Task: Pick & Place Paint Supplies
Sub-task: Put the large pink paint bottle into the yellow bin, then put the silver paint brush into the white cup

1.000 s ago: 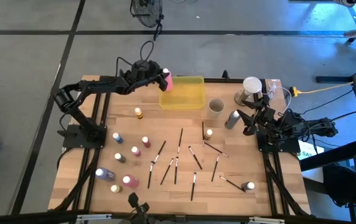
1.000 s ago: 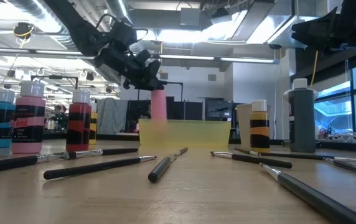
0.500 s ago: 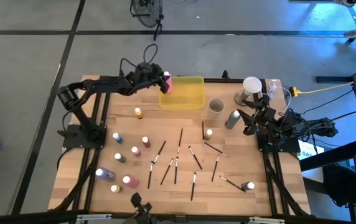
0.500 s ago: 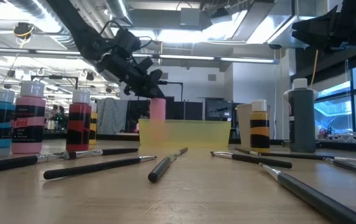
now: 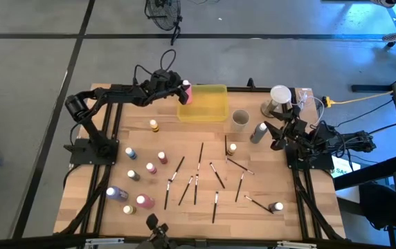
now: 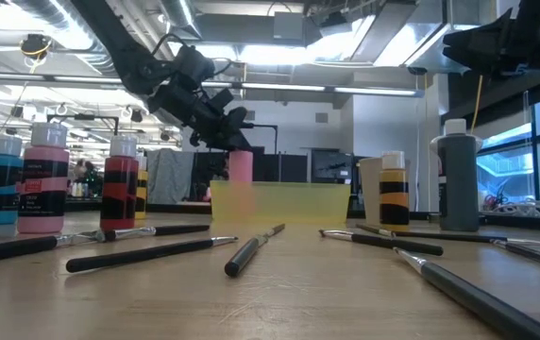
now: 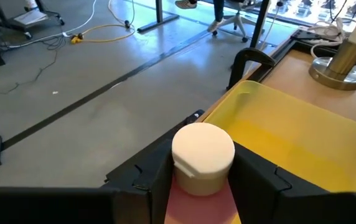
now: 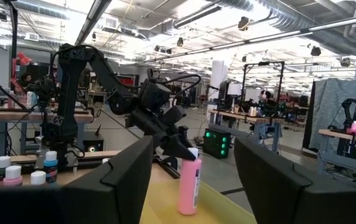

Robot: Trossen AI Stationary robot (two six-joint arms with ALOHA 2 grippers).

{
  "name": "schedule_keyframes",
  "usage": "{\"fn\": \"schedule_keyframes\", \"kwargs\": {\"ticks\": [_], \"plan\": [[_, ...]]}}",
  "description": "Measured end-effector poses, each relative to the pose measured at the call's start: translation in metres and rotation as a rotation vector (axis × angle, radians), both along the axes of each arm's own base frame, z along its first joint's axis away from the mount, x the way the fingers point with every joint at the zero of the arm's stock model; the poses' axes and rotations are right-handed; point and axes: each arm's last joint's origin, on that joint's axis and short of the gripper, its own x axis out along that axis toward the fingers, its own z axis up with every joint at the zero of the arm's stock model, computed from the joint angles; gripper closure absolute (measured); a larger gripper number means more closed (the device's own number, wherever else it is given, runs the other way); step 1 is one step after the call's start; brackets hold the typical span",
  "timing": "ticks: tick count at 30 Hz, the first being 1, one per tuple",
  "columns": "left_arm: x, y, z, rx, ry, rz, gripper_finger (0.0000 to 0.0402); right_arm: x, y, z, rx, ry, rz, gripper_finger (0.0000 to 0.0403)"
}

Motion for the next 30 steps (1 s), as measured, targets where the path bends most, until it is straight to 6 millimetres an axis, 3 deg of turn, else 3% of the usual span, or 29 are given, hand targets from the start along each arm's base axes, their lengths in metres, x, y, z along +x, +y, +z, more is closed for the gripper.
{"fn": "schedule_keyframes", "kwargs": {"ticks": [8,19,30], "plan": [[0.001,-0.001,0.0,0.006,0.007,-0.038,0.026,0.0,0.0,0.0,0.001,-0.001,-0.002,0.0174],[0.0,-0.002,0.002,-0.007,-0.006,-0.041,0.0219,0.0,0.0,0.0,0.001,0.0,-0.003,0.0174],[-0.012,-0.011,0.027,0.041,0.033,-0.022,0.0214,0.0,0.0,0.0,0.0,0.003,-0.002,0.0174]]}}
